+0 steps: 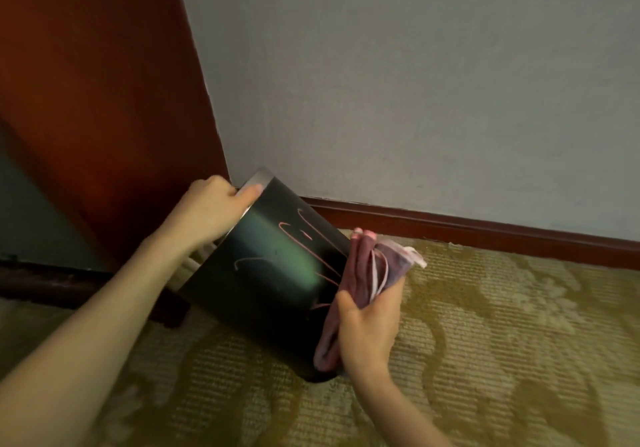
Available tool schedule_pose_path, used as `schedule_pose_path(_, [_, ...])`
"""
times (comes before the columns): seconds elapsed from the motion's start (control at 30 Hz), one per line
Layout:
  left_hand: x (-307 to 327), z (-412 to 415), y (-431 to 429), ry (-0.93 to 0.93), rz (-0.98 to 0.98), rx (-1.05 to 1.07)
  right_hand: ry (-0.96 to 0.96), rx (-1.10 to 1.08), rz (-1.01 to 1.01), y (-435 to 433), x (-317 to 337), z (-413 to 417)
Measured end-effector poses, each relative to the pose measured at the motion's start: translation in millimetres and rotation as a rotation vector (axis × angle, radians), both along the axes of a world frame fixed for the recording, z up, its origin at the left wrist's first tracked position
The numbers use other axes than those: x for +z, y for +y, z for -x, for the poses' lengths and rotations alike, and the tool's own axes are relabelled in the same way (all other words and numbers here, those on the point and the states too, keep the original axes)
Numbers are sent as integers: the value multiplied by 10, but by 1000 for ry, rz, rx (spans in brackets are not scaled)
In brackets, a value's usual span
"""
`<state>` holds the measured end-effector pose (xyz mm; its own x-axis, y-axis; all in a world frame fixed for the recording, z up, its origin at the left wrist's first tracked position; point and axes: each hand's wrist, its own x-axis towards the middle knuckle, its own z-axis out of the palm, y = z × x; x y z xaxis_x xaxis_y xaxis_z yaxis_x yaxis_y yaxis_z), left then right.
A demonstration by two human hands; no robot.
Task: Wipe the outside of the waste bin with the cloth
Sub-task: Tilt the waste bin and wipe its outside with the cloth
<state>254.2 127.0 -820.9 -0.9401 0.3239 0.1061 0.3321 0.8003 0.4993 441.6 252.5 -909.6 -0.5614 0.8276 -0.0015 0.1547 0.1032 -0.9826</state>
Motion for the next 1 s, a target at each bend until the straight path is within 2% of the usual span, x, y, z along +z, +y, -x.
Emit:
schedule_pose_path(0.07, [30,70,113,-48,-52,3,7,24,-20,9,-5,-2])
schedule_pose_path(0.23, [-39,83,203,40,-39,24,-27,21,-86,253,67,170])
schedule_pose_path(0.47, [-105,120,-5,-6,-72,69,-335,115,-191,667,226,769])
schedule_pose_path(0.7, [-106,-7,-75,3,-136,3,-584,284,-115,1101,184,1303])
schedule_pose_path(0.8, [-91,-67,-23,33,-153,-11,-585,254,-77,1173,141,1334])
schedule_pose_path(1.0, [-30,-103,102,34,-107,6,-482,91,-164,1013,94,1079])
